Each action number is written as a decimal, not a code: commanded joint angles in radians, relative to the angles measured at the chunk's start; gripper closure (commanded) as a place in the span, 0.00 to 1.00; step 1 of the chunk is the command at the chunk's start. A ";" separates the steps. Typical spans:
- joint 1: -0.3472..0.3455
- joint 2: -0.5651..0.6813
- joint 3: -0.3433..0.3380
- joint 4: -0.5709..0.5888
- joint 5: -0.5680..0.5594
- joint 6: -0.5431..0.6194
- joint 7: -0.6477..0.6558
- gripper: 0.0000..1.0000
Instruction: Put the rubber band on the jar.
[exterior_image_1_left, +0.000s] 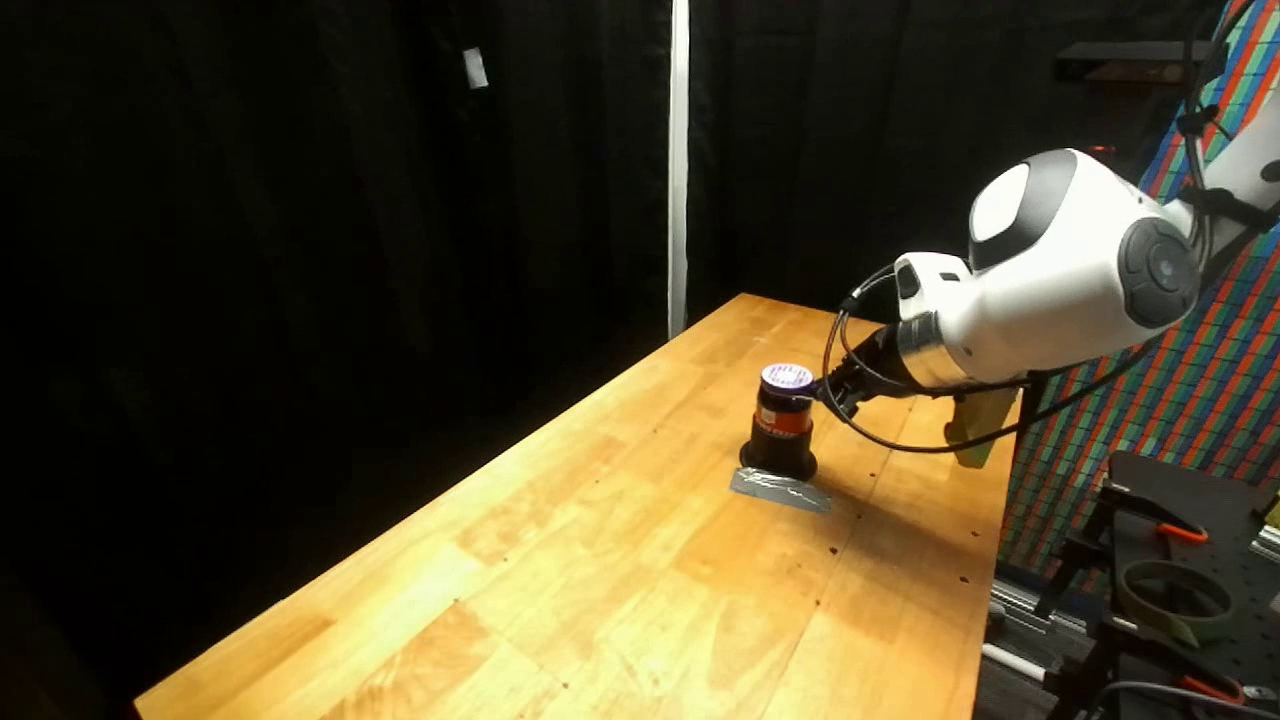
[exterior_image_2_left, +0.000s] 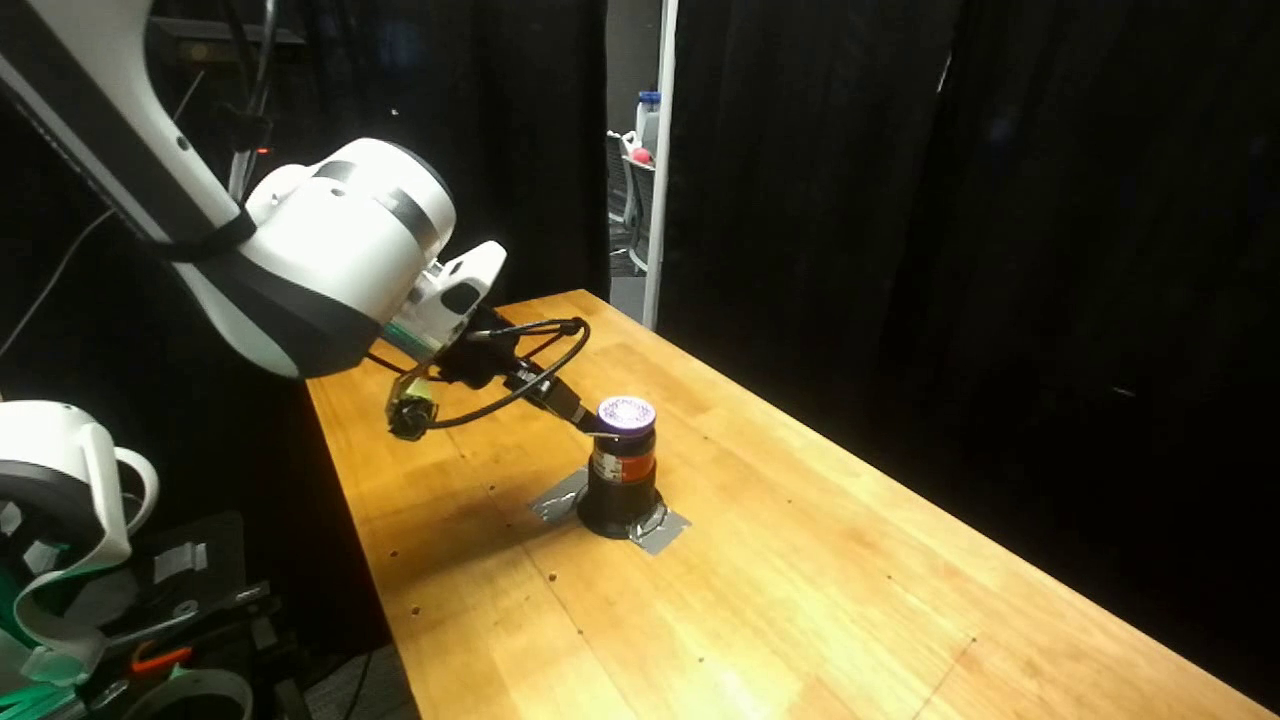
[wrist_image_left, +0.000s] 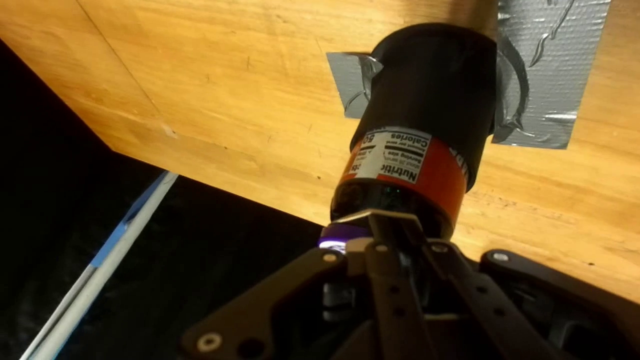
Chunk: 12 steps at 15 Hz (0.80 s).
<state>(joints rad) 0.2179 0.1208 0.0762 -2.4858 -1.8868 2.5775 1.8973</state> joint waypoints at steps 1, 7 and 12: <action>-0.016 -0.051 0.062 -0.035 -0.084 -0.096 0.126 0.88; -0.023 -0.093 0.095 -0.074 -0.099 -0.145 0.172 0.89; -0.061 -0.155 0.064 -0.054 0.079 0.067 -0.122 0.47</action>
<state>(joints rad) 0.1946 0.0401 0.1521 -2.5346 -1.9193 2.5108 1.9729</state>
